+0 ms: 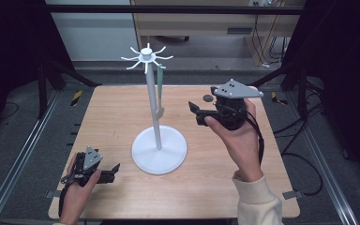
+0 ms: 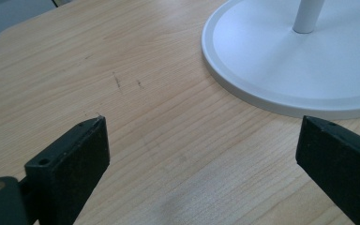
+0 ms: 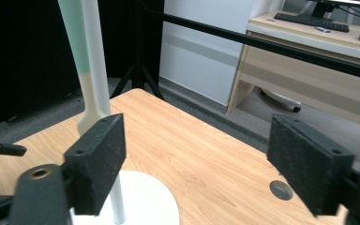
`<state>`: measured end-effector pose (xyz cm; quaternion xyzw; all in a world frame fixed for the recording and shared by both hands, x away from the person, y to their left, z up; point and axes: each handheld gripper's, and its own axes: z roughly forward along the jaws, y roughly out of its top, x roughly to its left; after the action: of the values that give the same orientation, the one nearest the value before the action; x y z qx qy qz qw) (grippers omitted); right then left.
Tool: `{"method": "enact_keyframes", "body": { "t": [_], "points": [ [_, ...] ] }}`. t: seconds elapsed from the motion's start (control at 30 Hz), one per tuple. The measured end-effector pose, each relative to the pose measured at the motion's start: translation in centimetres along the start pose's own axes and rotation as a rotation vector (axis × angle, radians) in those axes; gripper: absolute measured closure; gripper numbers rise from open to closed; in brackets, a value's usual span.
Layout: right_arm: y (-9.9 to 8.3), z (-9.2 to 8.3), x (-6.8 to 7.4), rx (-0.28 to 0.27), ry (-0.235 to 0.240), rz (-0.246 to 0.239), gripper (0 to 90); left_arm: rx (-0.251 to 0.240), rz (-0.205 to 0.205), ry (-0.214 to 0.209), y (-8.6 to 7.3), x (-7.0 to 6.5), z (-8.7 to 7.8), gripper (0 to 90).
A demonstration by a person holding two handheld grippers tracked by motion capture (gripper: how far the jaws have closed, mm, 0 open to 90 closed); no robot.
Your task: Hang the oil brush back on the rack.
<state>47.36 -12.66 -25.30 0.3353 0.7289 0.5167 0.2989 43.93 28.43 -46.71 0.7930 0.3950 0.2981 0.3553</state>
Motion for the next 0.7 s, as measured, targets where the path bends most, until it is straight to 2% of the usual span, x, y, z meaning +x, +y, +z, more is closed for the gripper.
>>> {"method": "enact_keyframes", "body": {
  "t": [0.37,0.47,0.7],
  "points": [
    [-0.7,-1.0,-2.2,0.002,-0.051,0.028,10.8,-0.002,-0.001,-0.001,0.0,0.0,0.0,2.6],
    [-1.0,-1.2,-2.9,0.011,-0.078,0.028,10.1,-0.004,-0.003,0.002,0.0,0.0,-0.1,2.6],
    [-1.7,-1.9,-4.6,0.013,-0.129,0.06,9.8,-0.008,-0.006,0.005,0.0,0.1,-0.1,2.6]
  ]
}}
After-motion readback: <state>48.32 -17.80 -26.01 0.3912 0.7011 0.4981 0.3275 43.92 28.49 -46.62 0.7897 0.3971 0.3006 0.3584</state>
